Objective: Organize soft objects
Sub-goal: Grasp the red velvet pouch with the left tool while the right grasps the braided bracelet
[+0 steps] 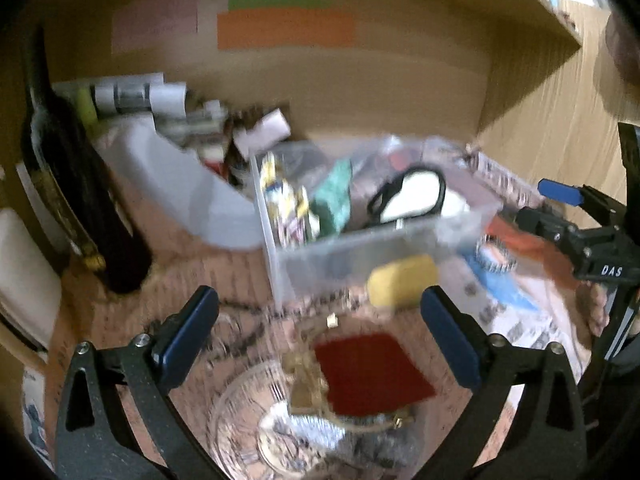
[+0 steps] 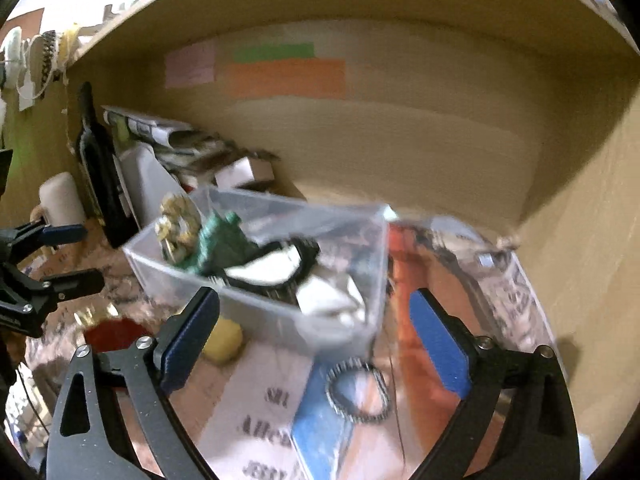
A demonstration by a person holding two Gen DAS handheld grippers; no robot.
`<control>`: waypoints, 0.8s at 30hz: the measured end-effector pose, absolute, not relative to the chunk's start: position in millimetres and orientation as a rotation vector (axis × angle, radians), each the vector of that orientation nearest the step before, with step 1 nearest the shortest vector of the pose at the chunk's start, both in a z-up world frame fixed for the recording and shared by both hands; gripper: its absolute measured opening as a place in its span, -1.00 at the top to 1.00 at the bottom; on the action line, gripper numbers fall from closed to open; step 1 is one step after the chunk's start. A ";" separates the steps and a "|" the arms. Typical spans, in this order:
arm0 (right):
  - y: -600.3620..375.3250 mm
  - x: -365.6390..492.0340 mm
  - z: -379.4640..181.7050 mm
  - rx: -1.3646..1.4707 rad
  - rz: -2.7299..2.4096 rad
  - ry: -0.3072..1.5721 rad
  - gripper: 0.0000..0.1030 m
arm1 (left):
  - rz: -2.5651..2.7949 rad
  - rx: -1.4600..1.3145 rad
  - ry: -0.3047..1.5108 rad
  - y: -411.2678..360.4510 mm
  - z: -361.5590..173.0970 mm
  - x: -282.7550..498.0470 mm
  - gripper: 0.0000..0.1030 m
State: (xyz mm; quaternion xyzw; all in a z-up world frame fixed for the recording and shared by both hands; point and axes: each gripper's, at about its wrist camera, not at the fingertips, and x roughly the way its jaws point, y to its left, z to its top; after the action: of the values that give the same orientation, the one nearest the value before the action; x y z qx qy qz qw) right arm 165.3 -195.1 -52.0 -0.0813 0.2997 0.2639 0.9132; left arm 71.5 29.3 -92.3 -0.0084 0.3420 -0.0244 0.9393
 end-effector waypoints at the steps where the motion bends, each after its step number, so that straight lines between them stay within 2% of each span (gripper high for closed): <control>1: -198.0 165.4 -57.3 -0.168 0.537 0.633 -0.85 | -0.051 -0.025 0.723 29.7 -99.3 71.4 -0.99; 9: -212.7 174.2 -102.9 -0.147 0.550 0.793 -0.84 | -0.083 -0.083 0.821 35.0 -130.9 66.3 -0.98; 11: -210.9 180.0 -111.2 -0.149 0.548 0.831 -0.74 | -0.087 -0.084 0.819 34.7 -133.4 65.4 -0.90; 12: -210.1 182.8 -115.2 -0.146 0.548 0.849 -0.69 | -0.093 -0.084 0.821 34.0 -134.5 65.4 -0.73; 13: -209.5 185.4 -118.6 -0.143 0.546 0.868 -0.60 | -0.100 -0.081 0.829 32.8 -135.8 64.9 -0.55; 14: -209.6 188.5 -122.2 -0.140 0.543 0.888 -0.46 | -0.113 -0.082 0.837 32.3 -137.5 65.3 -0.50; 18: -209.1 190.9 -129.6 -0.140 0.532 0.921 -0.11 | -0.130 -0.087 0.842 28.1 -142.0 69.2 -0.24; 20: -209.4 188.7 -129.7 -0.143 0.537 0.924 0.20 | -0.140 -0.096 0.846 28.0 -143.4 70.2 -0.08; 21: -209.4 187.3 -129.7 -0.148 0.533 0.921 0.26 | -0.143 -0.100 0.847 29.4 -143.4 72.0 0.01; 23: -210.1 185.1 -129.0 -0.144 0.541 0.918 0.59 | -0.141 -0.108 0.836 30.0 -141.8 71.1 0.12; 24: -210.3 185.0 -128.8 -0.143 0.544 0.918 0.64 | -0.138 -0.107 0.830 29.8 -140.8 69.9 0.21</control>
State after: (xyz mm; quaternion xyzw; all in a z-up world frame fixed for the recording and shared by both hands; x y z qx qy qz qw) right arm 185.0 -210.3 -128.8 -0.0682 0.4370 0.2589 0.8587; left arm 69.9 29.8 -140.8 -0.0520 0.4029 -0.0668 0.9113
